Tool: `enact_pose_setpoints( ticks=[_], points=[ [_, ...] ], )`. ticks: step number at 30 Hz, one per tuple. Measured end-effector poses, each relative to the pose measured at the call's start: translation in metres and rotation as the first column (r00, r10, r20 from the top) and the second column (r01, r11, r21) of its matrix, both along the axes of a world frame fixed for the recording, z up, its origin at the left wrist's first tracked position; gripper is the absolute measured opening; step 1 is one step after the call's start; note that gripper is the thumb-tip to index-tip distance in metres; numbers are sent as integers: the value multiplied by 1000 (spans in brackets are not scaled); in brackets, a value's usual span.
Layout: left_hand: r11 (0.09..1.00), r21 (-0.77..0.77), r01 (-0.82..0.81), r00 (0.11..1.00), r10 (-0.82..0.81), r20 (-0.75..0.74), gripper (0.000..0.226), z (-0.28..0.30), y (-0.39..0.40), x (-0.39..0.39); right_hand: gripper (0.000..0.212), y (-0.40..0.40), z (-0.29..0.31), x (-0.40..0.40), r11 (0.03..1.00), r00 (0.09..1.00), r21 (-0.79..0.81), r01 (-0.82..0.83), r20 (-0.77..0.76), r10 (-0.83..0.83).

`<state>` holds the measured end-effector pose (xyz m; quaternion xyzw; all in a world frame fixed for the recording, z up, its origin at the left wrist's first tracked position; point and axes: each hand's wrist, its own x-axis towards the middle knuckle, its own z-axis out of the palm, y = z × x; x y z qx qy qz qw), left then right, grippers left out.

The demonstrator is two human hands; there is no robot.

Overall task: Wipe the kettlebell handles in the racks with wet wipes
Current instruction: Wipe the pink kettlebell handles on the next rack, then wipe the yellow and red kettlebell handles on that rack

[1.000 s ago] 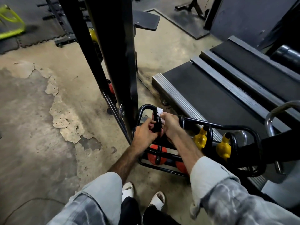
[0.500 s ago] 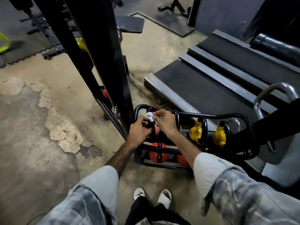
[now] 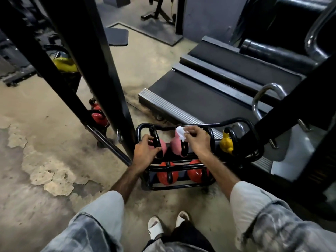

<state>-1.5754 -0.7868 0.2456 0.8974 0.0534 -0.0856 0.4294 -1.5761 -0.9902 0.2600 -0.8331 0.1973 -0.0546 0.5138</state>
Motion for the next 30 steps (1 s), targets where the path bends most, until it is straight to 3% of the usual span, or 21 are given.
enact_pose_setpoints(
  ticks=[5,9,13,16,19,22,26,30],
  points=[
    [926,366,94,923,-218,316,38,2,-19,-3,22,-15,-11,0,923,976,-367,-115,132,174],
    [911,249,329,881,-391,267,30,16,-54,24,20,-23,-30,-18,889,953,-404,-214,114,281],
    [864,235,445,856,-488,172,38,24,-87,62,15,-23,-42,-41,903,942,-372,-214,167,292],
    [827,239,510,841,-537,62,27,23,-99,76,12,-24,-45,-33,935,958,-319,-153,184,219],
    [826,220,520,839,-541,49,26,18,-100,81,9,-22,-46,-10,990,994,-138,-19,104,33],
    [813,239,531,838,-545,-8,32,18,-101,87,7,-15,-47,-14,997,998,60,38,54,-42],
    [787,263,558,822,-567,-48,40,21,-98,92,7,-10,-60,-51,993,995,69,99,-6,-99],
    [792,284,540,832,-554,-35,38,19,-100,89,10,-10,-59,-39,977,988,148,156,-16,-156]
  ],
)
